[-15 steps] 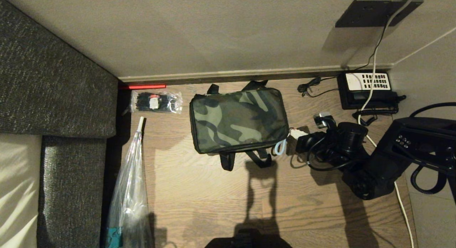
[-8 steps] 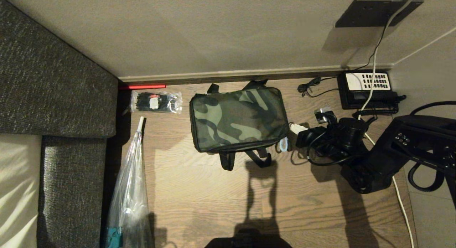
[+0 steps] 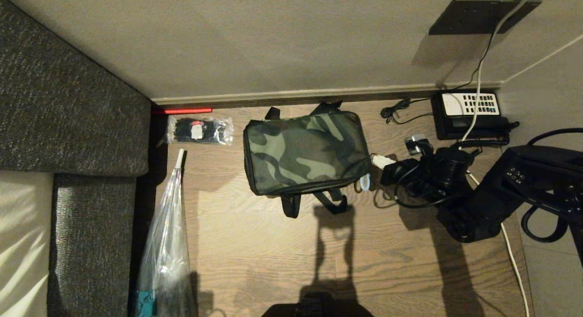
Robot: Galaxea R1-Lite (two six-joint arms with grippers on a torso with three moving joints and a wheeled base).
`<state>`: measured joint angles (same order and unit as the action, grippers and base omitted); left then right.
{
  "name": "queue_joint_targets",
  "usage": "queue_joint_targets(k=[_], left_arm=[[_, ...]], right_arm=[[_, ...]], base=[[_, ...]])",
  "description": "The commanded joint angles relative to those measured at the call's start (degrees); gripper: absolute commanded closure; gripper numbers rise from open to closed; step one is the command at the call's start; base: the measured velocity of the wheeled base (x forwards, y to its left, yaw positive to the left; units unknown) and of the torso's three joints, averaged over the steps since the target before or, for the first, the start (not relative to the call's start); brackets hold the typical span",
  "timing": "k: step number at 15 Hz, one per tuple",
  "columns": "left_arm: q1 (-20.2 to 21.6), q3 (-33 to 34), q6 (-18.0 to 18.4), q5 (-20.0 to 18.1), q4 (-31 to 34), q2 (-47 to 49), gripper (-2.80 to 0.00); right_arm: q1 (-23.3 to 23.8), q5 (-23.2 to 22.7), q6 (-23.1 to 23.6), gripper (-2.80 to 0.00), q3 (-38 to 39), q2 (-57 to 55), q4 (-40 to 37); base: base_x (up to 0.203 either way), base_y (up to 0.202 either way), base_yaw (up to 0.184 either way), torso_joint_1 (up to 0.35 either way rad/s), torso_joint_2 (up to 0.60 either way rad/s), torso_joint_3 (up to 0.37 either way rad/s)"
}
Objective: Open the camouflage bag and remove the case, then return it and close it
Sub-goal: Open the top of the storage box
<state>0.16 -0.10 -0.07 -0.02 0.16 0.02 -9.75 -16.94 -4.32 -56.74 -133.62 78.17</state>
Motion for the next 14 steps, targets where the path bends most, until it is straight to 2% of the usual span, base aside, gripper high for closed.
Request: queue_joint_targets(k=[1, 6, 7, 8, 12, 14], left_arm=[[0.02, 0.01, -0.01, 0.02, 0.01, -0.2, 0.0], [0.02, 0.01, -0.01, 0.02, 0.01, -0.13, 0.0], [0.02, 0.01, -0.01, 0.02, 0.01, -0.12, 0.0], [0.02, 0.01, -0.01, 0.02, 0.01, -0.13, 0.0], [0.02, 0.01, -0.01, 0.02, 0.01, -0.11, 0.0], [0.02, 0.01, -0.01, 0.02, 0.01, -0.11, 0.0]], right_arm=[[0.0, -0.23, -0.07, 0.0, -1.45, -0.33, 0.12], [-0.08, -1.67, -0.15, 0.0, -2.32, -0.6, 0.07], [-0.18, -1.82, -0.1, -1.81, -2.22, -0.59, 0.25], [-0.55, -1.8, -0.01, -2.8, -1.68, -0.57, 0.48], [-0.36, -1.69, -0.8, -2.8, 1.48, -0.26, -0.13], [1.25, -1.51, -1.21, -2.8, 4.59, 0.55, -0.6]], base=[[0.0, 0.0, 0.0, 0.0, 0.0, 0.0], [0.0, 0.0, 0.0, 0.0, 0.0, 0.0], [0.0, 0.0, 0.0, 0.0, 0.0, 0.0], [0.0, 0.0, 0.0, 0.0, 0.0, 0.0], [0.0, 0.0, 0.0, 0.0, 0.0, 0.0], [0.0, 0.0, 0.0, 0.0, 0.0, 0.0]])
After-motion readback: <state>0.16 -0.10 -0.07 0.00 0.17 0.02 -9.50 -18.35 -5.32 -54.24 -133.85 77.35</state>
